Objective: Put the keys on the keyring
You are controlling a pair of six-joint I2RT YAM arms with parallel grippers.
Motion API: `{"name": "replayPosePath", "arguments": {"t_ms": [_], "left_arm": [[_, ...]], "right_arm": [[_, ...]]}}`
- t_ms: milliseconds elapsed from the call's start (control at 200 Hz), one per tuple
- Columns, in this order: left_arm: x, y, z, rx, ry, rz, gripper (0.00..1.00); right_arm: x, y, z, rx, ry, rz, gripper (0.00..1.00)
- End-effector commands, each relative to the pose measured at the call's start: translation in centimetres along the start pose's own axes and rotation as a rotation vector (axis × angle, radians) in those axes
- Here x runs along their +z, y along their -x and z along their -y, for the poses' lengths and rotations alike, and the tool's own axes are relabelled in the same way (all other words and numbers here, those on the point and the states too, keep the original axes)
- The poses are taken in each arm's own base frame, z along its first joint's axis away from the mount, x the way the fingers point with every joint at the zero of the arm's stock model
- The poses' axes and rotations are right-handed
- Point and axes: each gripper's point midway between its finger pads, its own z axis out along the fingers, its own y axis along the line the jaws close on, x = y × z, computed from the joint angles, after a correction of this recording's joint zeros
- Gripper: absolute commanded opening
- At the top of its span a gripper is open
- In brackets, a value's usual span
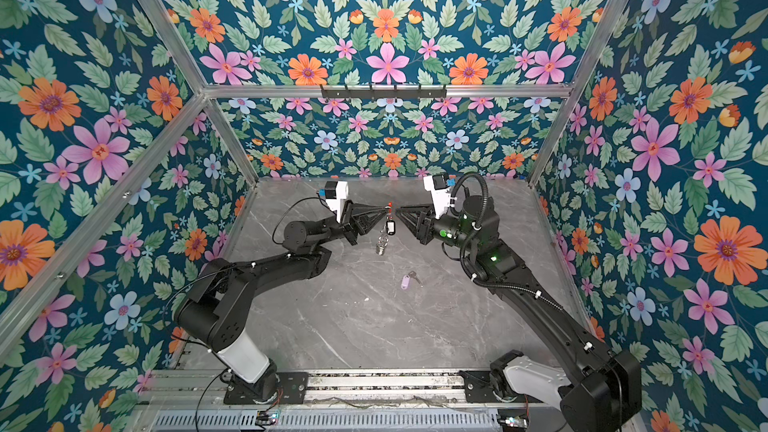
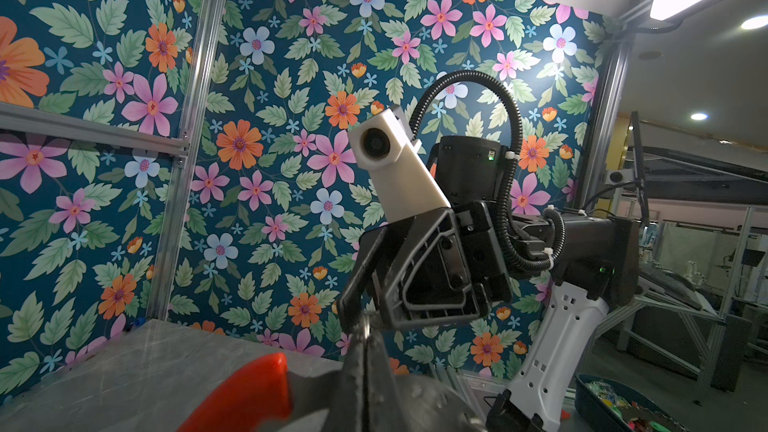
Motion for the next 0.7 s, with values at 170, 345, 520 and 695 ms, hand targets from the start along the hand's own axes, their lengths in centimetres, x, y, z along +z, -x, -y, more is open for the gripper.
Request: {"name": "replayPosePath", "arguments": {"t_ms": [170, 345, 520, 695], "left_arm": [[0.2, 1.0, 1.2, 0.036, -0.048, 0.024, 0.0], [0.2, 1.1, 1.2, 0.039, -0.052, 0.023, 0.0], [0.3, 1.0, 1.1, 0.034, -0.051, 0.023, 0.0], [0.2, 1.0, 1.1, 0.037, -0.049, 0.022, 0.0]], "right_arm": [[1.2, 0.6, -0.5, 0.004, 0.057, -0.003, 0.21], [1.6, 0.6, -0.6, 0.004, 0.07, -0.006, 0.19], [1.6, 0.7, -0.8, 0.003, 0.077, -0.005, 0.19], [1.0, 0.6, 0.1, -0.022, 0.01, 0.012, 0.2]]}}
